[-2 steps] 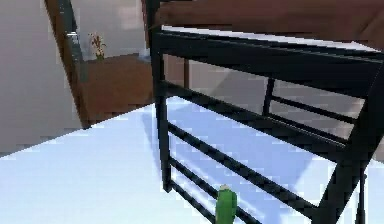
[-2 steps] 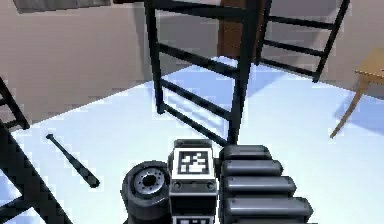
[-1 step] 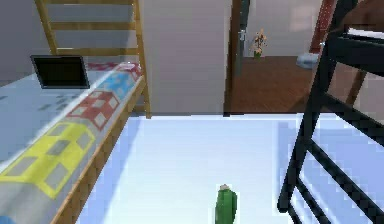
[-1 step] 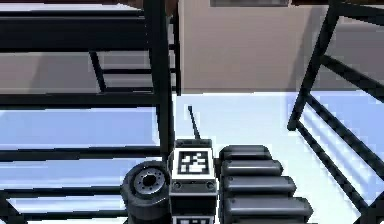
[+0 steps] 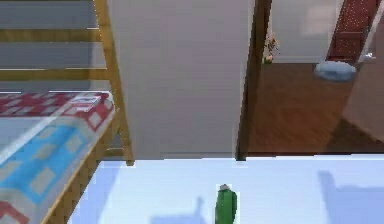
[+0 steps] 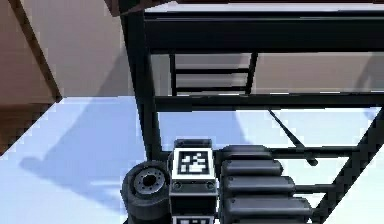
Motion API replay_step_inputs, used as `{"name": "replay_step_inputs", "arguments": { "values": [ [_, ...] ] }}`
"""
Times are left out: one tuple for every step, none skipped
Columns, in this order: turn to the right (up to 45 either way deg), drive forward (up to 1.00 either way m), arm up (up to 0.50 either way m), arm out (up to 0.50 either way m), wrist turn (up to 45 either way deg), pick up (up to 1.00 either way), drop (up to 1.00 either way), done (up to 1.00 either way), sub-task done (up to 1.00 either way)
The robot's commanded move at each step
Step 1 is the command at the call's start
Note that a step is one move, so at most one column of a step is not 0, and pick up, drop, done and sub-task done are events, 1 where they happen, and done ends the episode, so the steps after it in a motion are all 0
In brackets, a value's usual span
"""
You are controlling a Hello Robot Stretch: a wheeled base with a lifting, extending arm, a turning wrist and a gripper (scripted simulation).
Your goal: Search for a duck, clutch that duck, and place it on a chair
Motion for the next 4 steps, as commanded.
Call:
{"name": "replay_step_inputs", "arguments": {
  "values": [
    [0.0,0.05,0.00,0.00,0.0,0.00,0.00,0.00,0.00],
    [33.0,0.00,0.00,0.00,0.0,0.00,0.00,0.00,0.00],
    [0.0,1.00,0.00,0.00,0.0,0.00,0.00,0.00,0.00],
    [0.0,0.80,0.00,0.00,0.0,0.00,0.00,0.00,0.00]
  ]
}}
